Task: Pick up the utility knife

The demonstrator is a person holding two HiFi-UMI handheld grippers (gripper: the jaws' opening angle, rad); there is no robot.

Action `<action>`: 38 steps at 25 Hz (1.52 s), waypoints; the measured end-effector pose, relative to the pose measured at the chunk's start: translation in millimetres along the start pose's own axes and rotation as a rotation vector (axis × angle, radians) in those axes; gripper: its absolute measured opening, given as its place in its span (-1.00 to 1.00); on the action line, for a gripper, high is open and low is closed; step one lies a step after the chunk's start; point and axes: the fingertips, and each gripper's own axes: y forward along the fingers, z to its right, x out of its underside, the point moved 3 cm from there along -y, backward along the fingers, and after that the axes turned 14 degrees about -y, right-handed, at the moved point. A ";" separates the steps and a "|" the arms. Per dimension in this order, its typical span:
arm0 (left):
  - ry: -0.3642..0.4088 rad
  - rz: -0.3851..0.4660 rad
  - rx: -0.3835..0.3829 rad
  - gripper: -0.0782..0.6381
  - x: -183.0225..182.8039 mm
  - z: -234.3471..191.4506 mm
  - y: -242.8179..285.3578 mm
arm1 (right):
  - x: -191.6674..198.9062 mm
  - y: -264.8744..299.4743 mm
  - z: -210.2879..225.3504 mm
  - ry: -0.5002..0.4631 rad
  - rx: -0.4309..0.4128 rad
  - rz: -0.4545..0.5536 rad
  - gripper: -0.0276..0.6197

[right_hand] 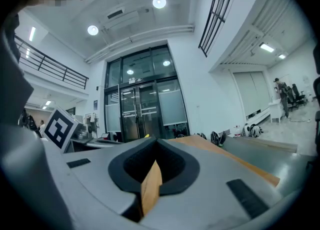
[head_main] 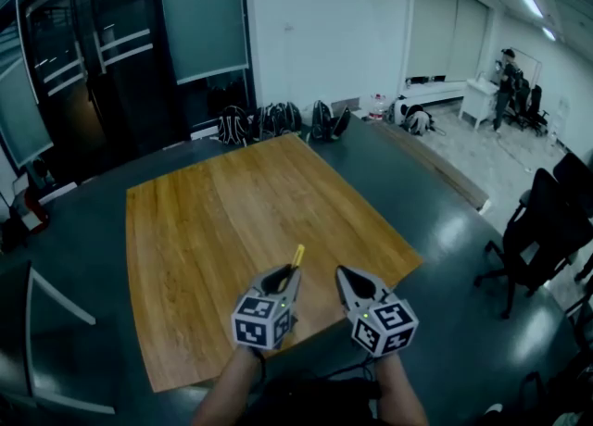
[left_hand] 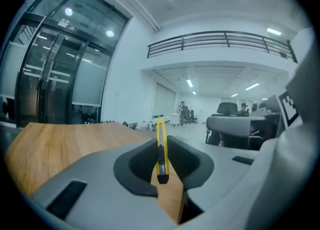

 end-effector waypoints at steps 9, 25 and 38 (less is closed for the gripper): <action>0.019 0.107 0.075 -0.59 -36.1 50.5 -17.3 | -31.3 -25.0 9.1 -0.044 -0.011 0.081 -0.88; 0.032 0.126 0.135 -0.59 -39.2 90.7 -18.0 | -38.2 -55.3 27.1 -0.055 0.014 0.099 -0.88; 0.047 0.109 0.155 -0.59 -34.1 101.8 -13.4 | -38.1 -61.8 30.8 -0.061 0.028 0.088 -0.88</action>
